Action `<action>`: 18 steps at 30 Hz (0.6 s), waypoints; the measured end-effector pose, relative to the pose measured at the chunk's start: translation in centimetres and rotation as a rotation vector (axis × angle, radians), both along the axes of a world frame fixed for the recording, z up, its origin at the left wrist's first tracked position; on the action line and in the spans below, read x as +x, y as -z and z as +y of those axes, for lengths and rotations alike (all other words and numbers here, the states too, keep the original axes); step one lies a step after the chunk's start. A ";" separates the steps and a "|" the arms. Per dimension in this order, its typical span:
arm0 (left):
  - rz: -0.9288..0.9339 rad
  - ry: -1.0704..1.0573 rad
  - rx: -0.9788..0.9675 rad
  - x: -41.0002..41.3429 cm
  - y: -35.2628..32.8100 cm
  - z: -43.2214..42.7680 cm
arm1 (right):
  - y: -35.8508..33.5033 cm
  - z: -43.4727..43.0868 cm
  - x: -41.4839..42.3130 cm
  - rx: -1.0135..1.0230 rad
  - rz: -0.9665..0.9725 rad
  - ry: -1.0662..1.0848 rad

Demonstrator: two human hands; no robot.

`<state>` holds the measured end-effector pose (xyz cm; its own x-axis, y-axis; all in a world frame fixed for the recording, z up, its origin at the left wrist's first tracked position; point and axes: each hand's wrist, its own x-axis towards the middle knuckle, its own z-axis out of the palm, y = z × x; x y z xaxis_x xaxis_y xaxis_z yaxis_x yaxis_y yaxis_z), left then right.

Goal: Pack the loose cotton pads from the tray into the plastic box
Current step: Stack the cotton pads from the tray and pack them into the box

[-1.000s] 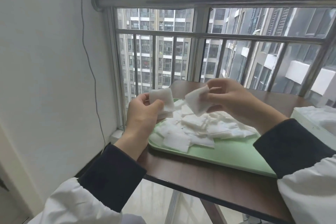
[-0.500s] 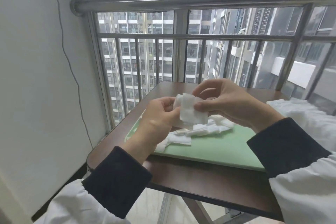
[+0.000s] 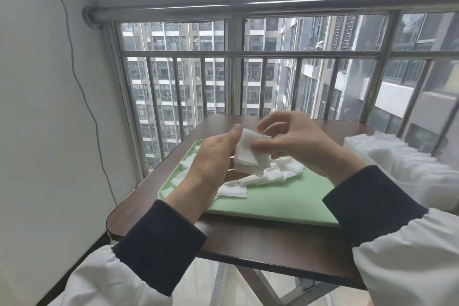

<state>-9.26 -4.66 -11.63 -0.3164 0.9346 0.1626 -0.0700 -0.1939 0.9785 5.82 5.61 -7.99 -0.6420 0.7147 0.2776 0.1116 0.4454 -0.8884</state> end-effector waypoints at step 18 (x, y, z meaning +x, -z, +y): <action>0.373 0.215 -0.038 11.4 -3.1 8.0 | -8.9 4.3 15.9 0.294 -0.505 0.236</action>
<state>2.09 3.33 -8.51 -0.0397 0.9804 0.1931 0.2551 -0.1769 0.9506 21.75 9.88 0.93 -0.5799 0.7927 0.1881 0.6100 0.5755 -0.5448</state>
